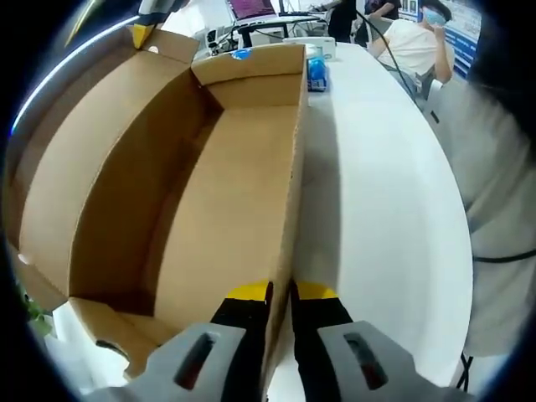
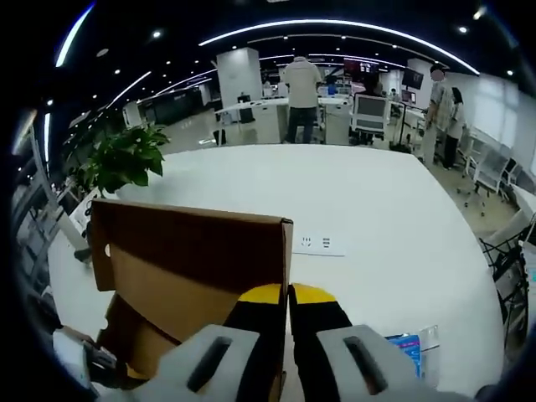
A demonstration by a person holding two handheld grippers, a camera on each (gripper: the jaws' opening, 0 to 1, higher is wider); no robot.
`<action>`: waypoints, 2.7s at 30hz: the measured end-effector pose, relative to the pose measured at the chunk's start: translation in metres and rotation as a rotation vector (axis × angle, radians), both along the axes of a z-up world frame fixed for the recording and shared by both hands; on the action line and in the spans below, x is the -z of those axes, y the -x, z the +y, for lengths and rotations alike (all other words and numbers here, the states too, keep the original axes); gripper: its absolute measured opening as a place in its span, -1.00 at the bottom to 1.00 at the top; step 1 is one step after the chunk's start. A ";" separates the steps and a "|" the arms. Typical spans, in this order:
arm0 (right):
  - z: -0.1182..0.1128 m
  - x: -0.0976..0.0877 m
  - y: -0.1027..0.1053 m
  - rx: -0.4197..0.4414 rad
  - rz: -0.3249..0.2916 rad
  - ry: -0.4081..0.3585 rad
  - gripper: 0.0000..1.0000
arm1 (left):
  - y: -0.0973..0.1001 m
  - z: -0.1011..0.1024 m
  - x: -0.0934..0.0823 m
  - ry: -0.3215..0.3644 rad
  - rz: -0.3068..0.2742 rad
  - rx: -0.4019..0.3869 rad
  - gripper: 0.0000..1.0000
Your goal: Operate the shoe box by opening the lid, removing the specified soft item, and placing it in the target area until the item is outside and the box remains undamaged.
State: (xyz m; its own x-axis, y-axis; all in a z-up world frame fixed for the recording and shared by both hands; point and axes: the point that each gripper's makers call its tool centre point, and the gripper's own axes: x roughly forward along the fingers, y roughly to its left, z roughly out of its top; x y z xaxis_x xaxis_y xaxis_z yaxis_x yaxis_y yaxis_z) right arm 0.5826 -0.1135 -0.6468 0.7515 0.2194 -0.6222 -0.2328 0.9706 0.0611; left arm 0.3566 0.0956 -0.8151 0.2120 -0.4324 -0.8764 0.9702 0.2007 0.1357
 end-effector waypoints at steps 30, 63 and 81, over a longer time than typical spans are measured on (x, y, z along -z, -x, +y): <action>-0.002 -0.013 0.026 -0.022 -0.077 0.056 -1.00 | 0.001 0.000 -0.001 -0.001 0.004 0.007 -0.85; -0.004 -0.019 0.074 0.016 -0.173 0.114 -1.00 | 0.000 -0.001 0.000 0.001 0.001 -0.002 -0.85; -0.003 -0.011 0.103 0.014 -0.217 0.175 -1.00 | 0.000 0.000 -0.001 0.002 -0.004 -0.006 -0.85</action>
State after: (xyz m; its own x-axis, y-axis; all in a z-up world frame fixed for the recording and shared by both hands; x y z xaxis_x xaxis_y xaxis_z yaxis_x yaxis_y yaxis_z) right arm 0.4791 -0.1167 -0.6357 0.8737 0.1117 -0.4735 -0.2087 0.9652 -0.1575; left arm 0.3566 0.0952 -0.8146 0.2178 -0.4332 -0.8746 0.9684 0.2071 0.1386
